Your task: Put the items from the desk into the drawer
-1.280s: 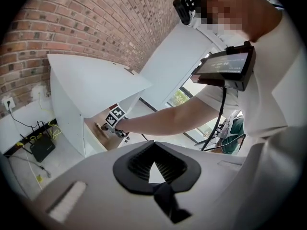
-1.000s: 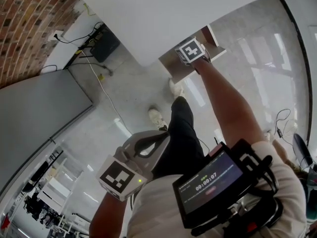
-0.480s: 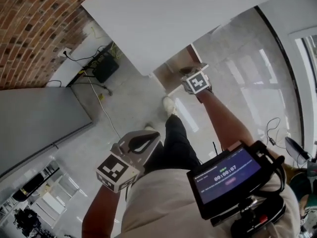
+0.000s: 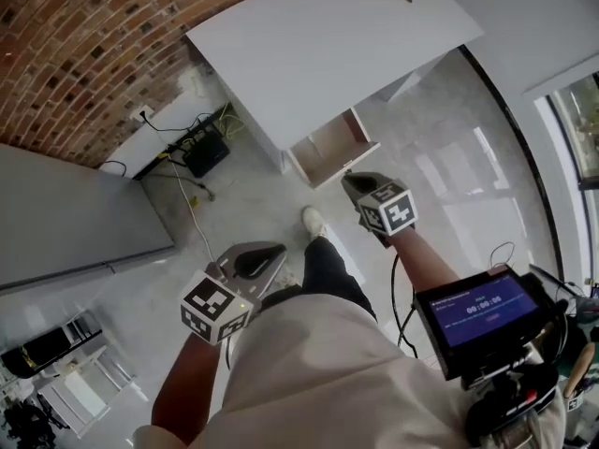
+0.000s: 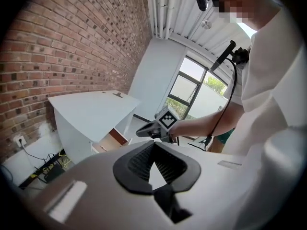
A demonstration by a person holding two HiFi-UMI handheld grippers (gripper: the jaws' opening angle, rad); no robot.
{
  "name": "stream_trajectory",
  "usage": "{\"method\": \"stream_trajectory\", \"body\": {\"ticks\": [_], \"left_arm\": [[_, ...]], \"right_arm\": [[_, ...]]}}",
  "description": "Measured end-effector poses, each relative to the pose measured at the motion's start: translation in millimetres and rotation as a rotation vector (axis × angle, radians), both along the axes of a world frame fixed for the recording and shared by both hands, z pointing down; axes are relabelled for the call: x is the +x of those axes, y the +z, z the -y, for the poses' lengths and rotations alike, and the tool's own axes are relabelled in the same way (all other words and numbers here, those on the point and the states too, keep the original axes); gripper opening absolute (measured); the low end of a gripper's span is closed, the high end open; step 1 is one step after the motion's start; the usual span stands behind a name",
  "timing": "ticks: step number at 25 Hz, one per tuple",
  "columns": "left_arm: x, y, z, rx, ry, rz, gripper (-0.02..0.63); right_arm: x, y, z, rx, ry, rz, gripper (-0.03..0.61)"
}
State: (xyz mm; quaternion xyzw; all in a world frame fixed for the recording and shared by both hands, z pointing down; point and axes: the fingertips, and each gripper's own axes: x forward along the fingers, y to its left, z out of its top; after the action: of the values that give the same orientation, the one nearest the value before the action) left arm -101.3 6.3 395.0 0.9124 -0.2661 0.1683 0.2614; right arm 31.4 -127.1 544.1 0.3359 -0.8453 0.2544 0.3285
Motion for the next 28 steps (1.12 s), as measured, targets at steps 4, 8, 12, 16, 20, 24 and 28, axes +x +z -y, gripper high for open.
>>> {"method": "stream_trajectory", "body": {"ticks": [4,8,12,16,20,24,28], "left_arm": [[-11,-9,-12,0.023,-0.028,-0.022,0.008],[-18,-18,-28,0.045,-0.024,-0.025,0.008],[-23,-22,-39,0.056,-0.023,-0.022,0.008],[-28,-20,-50,0.068,-0.03,-0.016,0.008],[-29,-16,-67,0.063,-0.033,-0.014,0.008],[-32,-14,-68,0.055,-0.038,-0.015,0.008],[-32,-13,-72,0.059,-0.04,-0.016,0.006]], "right_arm": [[-22,-54,-33,0.072,-0.041,0.036,0.003],[-48,-98,-64,0.154,-0.099,0.069,0.003],[-68,-128,-93,0.203,-0.174,0.067,0.003],[-75,-140,-117,0.244,-0.207,0.059,0.003],[-80,-145,-137,0.261,-0.227,0.069,0.003],[-88,-151,-140,0.27,-0.241,0.08,0.003],[-94,-153,-147,0.281,-0.26,0.079,0.003]]}}
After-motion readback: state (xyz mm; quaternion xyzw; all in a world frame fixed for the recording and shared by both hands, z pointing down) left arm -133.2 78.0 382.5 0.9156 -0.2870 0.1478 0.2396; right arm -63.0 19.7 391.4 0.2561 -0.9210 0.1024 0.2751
